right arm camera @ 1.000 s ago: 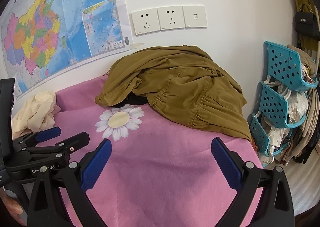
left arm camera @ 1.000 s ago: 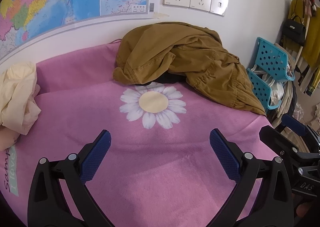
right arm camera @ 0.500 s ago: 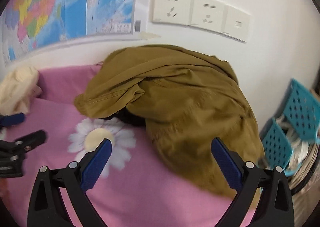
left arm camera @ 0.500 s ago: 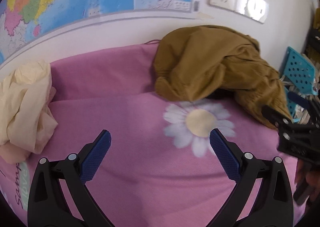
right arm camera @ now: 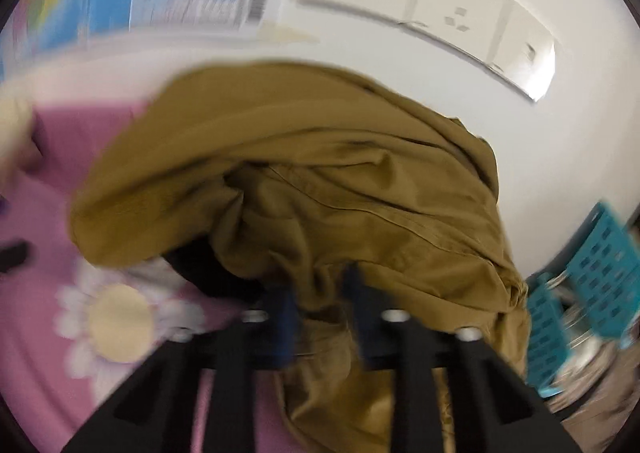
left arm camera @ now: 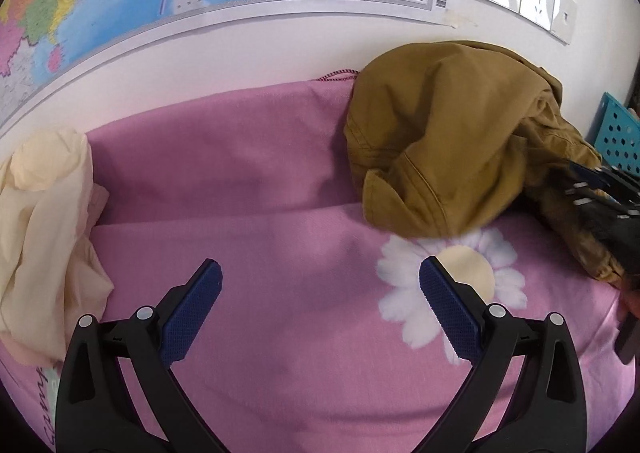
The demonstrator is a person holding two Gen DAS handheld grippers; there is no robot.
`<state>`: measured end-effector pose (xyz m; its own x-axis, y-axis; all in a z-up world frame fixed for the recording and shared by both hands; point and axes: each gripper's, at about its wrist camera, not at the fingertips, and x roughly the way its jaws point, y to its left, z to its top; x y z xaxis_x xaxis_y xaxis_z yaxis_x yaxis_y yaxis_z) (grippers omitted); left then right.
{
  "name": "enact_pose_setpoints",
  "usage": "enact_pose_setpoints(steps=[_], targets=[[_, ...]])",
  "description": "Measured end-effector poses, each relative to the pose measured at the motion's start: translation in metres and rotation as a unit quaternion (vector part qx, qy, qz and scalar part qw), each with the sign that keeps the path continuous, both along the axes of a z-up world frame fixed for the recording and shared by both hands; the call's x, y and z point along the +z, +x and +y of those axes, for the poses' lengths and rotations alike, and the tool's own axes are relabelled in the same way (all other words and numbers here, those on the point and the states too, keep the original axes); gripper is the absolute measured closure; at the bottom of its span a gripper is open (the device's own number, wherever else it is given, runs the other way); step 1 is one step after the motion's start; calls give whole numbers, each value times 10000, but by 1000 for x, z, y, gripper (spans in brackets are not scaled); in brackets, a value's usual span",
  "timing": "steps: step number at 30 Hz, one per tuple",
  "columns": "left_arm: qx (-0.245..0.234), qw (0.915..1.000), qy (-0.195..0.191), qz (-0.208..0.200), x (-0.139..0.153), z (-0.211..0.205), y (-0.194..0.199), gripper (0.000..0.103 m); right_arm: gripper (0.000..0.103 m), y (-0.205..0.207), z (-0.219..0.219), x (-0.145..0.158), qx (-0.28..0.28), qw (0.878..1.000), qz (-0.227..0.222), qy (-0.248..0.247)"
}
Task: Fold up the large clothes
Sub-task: 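Reach the right tool to the brown shirt and close on its fabric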
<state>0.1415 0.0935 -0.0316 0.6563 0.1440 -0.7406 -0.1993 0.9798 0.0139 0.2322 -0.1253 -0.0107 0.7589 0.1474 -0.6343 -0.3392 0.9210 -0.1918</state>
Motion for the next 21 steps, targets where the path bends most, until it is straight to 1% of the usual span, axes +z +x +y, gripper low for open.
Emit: enact_pose_setpoints(steps=[3,6,7,8,9,11,12,13,14,15,16,18,20,21], targets=[[-12,10000,4,-25,0,0,8,5,89,-19,-24,33,76,9981,-271,541],[-217,9996,-110,-134,1,-3,12,5,90,-36,-56,62,82,9909,-434,1270],[-262,9995,-121,-148,1,-5,12,5,90,-40,-68,67,102,9874,-386,1533],[-368,9991,-156,-149,-1,-8,14,5,90,-39,-73,69,154,9864,-314,1605],[-442,9988,-172,-139,-2,-11,15,5,90,-41,-76,66,238,9875,-191,1547],[-610,9980,-148,-105,-7,-18,17,5,84,-43,-74,53,236,9943,-116,1035],[-658,9977,-121,-95,-9,-21,19,5,70,-44,-69,46,240,9964,-71,812],[-670,9977,-94,-59,-13,-24,22,6,53,-47,-60,37,258,9986,-29,461],[-726,9973,-97,-1,-16,-27,26,10,48,-51,-53,32,277,9993,-101,242],[-783,9968,-117,53,-19,-29,31,14,33,-59,-41,26,360,9989,-305,-60],[-811,9966,-127,95,-21,-31,34,21,18,-65,-30,21,471,9972,-494,-295],[-878,9960,-124,120,-22,-34,37,22,12,-74,-11,9,575,9916,-836,-800],[-898,9959,-75,90,-21,-37,38,22,11,-71,9,-9,555,9835,-1031,-1379],[-905,9958,-81,75,-20,-36,38,22,11,-68,16,-16,582,9807,-1061,-1535]])
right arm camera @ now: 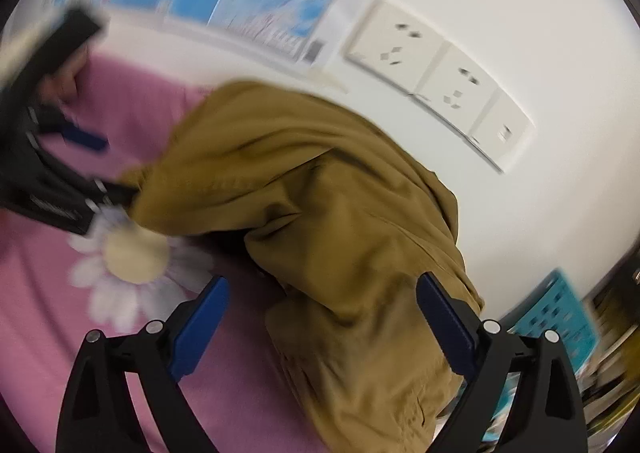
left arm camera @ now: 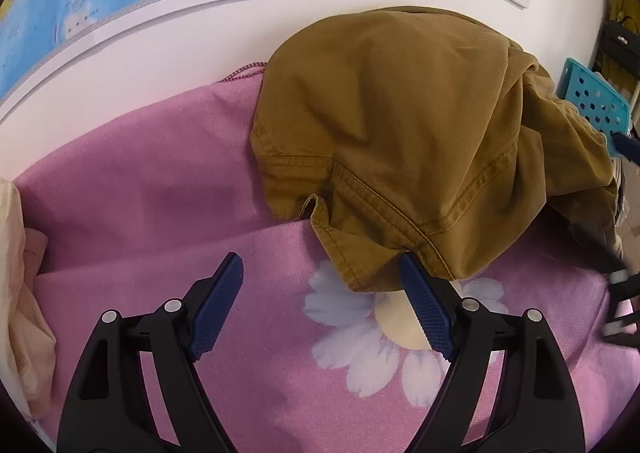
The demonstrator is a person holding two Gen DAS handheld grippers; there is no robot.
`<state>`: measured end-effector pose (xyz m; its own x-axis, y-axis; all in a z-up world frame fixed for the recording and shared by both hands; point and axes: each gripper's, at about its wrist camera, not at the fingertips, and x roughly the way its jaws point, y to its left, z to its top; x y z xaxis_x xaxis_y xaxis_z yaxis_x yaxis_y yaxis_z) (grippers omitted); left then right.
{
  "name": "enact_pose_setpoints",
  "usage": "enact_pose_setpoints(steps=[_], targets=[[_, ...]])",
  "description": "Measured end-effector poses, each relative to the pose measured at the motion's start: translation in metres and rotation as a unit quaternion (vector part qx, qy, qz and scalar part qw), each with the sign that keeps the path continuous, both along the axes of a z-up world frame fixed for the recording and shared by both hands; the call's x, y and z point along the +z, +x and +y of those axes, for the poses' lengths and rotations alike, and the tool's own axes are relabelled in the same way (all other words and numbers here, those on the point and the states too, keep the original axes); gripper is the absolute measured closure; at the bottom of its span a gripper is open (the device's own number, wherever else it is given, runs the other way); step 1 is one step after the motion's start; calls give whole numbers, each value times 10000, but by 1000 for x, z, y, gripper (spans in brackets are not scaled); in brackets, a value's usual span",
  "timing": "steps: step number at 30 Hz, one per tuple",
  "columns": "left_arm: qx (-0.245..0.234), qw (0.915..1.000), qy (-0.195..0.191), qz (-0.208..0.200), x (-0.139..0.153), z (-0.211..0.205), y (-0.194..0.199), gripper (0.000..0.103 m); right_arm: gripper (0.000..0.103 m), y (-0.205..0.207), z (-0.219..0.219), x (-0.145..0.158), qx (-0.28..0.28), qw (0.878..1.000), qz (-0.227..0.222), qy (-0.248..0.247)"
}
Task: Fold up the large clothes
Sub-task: 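Reach the right tool to the brown shirt and close on its fabric, then lift the shirt with the right tool while the left tool grasps another edge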
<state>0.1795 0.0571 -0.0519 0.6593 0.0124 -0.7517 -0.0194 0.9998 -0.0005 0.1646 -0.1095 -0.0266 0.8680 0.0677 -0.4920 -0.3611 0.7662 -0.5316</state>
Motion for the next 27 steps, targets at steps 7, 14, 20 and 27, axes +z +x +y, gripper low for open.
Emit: enact_pose_setpoints(steps=[7,14,20,27], targets=[[69,9991,-330,-245,15,26,-13,15,97,47,8,6,-220,9992,295,132],[-226,9946,-372,-944,43,46,-33,8,98,38,-85,120,-226,9732,200,2281],[-956,9896,-12,-1074,37,7,-36,5,98,32,-114,157,-167,9583,218,2844],[-1375,9776,1112,-1144,6,-71,-24,6,97,30,-106,152,-102,9604,451,2747]])
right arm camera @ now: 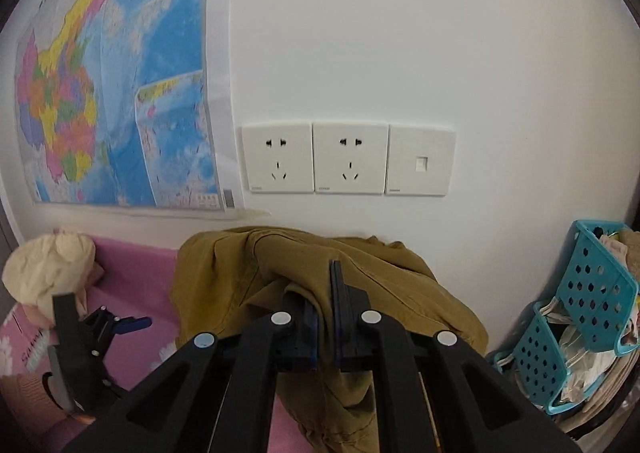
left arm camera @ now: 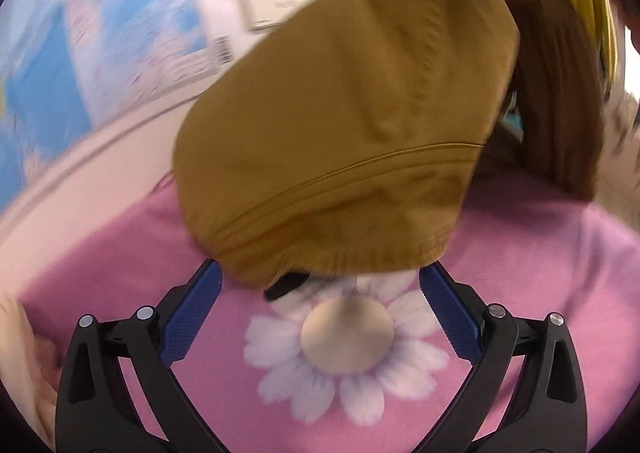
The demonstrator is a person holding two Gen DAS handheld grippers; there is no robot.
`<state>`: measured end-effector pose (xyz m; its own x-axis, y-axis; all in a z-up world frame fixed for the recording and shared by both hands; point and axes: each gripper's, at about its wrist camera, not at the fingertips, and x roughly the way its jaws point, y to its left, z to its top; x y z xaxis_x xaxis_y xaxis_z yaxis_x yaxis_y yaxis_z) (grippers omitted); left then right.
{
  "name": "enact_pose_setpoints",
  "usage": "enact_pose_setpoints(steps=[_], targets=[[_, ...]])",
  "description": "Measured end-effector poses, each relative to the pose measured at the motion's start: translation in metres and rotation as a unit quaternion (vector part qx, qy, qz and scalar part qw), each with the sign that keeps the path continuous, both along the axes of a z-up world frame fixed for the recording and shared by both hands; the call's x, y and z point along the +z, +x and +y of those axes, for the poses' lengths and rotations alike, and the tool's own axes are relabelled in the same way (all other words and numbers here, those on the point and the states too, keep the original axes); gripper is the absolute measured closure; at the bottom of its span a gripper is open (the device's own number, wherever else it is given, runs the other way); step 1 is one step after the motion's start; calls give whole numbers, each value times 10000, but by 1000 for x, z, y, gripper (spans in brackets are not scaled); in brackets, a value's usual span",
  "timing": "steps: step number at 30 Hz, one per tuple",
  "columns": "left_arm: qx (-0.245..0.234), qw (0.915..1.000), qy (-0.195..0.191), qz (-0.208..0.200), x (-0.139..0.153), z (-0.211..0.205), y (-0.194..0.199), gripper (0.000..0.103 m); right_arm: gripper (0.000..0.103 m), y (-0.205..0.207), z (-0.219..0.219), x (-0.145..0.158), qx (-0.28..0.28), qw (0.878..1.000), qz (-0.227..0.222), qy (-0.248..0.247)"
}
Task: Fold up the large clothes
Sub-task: 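Lift the shirt with the right tool while the left tool grasps another edge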
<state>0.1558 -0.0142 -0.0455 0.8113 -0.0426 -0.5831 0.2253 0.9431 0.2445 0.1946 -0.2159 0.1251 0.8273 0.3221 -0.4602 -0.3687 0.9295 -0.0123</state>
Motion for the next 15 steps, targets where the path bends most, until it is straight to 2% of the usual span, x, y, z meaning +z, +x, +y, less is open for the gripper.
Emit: enact_pose_setpoints(steps=[1,2,3,4,5,7,8,10,12,13,15], targets=[[39,9998,168,-47,-6,-8,6,14,97,1,-1,-1,7,10000,57,39],[126,9996,257,-42,-8,-10,11,39,97,2,-2,-2,2,9999,100,41],[296,9991,303,-18,-9,-9,19,51,97,2,-2,-5,-2,9999,123,4],[478,9986,230,-1,-8,-4,26,61,96,3,-3,-6,2,9998,178,-21],[652,9978,-35,62,-5,7,31,70,95,4,-5,-9,-3,9996,277,-27],[668,9957,-629,122,5,29,35,76,91,5,-5,-14,-58,9992,340,-188],[673,9950,-726,111,8,35,36,81,84,3,-2,-17,-108,9988,328,-357],[775,9931,-881,64,17,48,39,86,39,-5,6,-22,-314,9959,186,-832],[847,9919,-950,2,24,56,39,87,30,-22,16,-26,-396,9914,-179,-1236],[886,9915,-955,-44,28,59,41,88,21,-33,26,-30,-363,9868,-379,-1534],[879,9907,-1031,-93,37,64,37,88,6,-60,47,-39,64,9793,-763,-1876]])
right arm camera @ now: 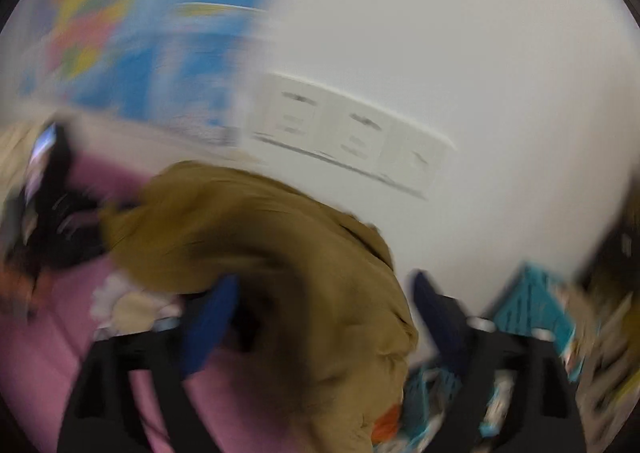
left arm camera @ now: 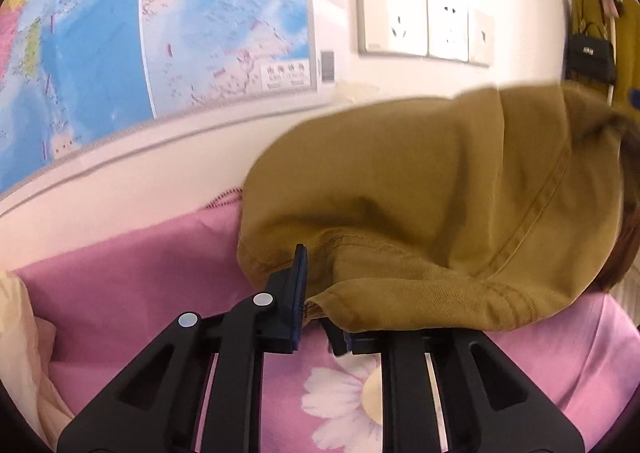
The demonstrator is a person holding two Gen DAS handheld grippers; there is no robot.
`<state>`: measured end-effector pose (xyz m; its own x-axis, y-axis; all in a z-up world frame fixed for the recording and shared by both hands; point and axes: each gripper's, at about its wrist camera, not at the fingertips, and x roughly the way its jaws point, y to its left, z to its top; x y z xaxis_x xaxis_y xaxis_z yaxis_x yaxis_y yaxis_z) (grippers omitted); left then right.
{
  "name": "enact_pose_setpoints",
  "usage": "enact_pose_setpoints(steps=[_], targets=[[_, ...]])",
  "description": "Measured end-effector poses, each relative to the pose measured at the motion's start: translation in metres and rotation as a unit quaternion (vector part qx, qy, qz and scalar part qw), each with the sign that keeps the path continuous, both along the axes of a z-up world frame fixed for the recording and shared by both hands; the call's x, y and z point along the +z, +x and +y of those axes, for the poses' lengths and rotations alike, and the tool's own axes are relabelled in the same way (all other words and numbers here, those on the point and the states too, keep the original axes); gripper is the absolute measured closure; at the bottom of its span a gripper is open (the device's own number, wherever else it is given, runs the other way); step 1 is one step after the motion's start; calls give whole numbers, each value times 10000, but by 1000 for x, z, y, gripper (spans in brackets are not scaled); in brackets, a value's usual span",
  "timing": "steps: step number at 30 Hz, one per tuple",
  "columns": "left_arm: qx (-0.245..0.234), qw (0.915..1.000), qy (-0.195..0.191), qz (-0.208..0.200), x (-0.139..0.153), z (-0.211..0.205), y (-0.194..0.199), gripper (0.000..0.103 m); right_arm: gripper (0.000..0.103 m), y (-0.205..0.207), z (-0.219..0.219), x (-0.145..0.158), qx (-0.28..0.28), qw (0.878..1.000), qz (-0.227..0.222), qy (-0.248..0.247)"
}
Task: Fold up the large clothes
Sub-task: 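Lift the shirt with the right tool while the left tool grasps another edge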
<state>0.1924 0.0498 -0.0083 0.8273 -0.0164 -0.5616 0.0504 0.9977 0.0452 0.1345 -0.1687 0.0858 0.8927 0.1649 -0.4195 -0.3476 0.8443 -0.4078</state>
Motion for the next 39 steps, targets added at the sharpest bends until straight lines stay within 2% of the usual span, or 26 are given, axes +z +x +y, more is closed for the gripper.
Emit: enact_pose_setpoints(steps=[1,2,4,6,8,10,11,12,13,14,15,16,17,19,21,24,25,26,29,31,32,33,34,37,38,39], targets=[[18,10000,0,-26,3,2,-2,88,6,-13,13,-6,241,9993,-190,-215],[20,10000,-4,-47,4,7,-4,88,6,-28,34,-19,485,9952,-454,-718],[38,10000,53,-74,3,5,-7,88,6,-38,65,-44,622,9820,-879,-1551],[32,10000,17,-58,5,7,-8,88,6,-30,95,-78,706,9606,-1162,-2424],[62,10000,-32,-52,11,4,-3,87,7,-12,112,-103,654,9434,-1384,-2941],[60,10000,2,-54,14,7,3,87,22,13,126,-123,415,9224,-1804,-3390],[52,10000,31,-53,15,7,3,87,28,29,130,-126,270,9192,-1843,-3469],[32,10000,55,-52,16,8,1,87,49,35,131,-123,248,9199,-1883,-3431],[34,9999,87,-57,17,9,-1,85,78,42,131,-116,259,9264,-1808,-3294],[44,9999,73,-73,17,12,-4,77,92,51,128,-101,292,9405,-1533,-3020],[45,9999,43,-101,20,17,-8,66,100,53,123,-88,321,9502,-1402,-2764],[50,9998,-76,-185,24,25,-13,37,100,54,114,-64,336,9639,-1272,-2316],[14,9993,-228,-302,25,32,-18,20,100,55,108,-48,296,9702,-1227,-2070],[-153,9967,-583,-548,31,47,-31,11,100,57,85,8,337,9885,-959,-1119],[-344,9943,-764,-658,32,51,-39,9,100,63,67,49,278,9961,-712,-449],[-495,9958,-302,-707,28,31,-44,10,100,71,39,90,161,9983,-484,298],[-544,9958,-72,-735,25,20,-45,8,100,71,28,100,161,9976,-405,535],[-648,9950,-62,-759,24,15,-47,7,100,74,16,109,181,9963,-288,785],[-861,9923,28,-889,28,-7,-44,4,100,68,-2,114,145,9946,-274,987],[-1024,9906,-96,-906,32,-10,-40,4,100,64,-20,121,124,9901,-164,1386],[-1188,9882,-451,-860,34,-9,-36,4,100,61,-31,124,106,9872,-107,1589],[-1371,9834,-815,-863,37,-5,-35,4,100,60,-38,125,81,9857,-109,1679],[-1457,9799,-1022,-897,39,-2,-37,4,100,59,-47,128,57,9830,-79,1836],[-2040,9595,-1663,-1008,48,4,-44,6,100,51,-67,135,80,9770,-1,2133],[-2407,9475,-1888,-926,48,3,-45,6,100,50,-74,137,87,9750,14,2218],[-2850,9311,-2134,-787,47,1,-47,6,100,48,-82,141,25,9729,-56,2313]])
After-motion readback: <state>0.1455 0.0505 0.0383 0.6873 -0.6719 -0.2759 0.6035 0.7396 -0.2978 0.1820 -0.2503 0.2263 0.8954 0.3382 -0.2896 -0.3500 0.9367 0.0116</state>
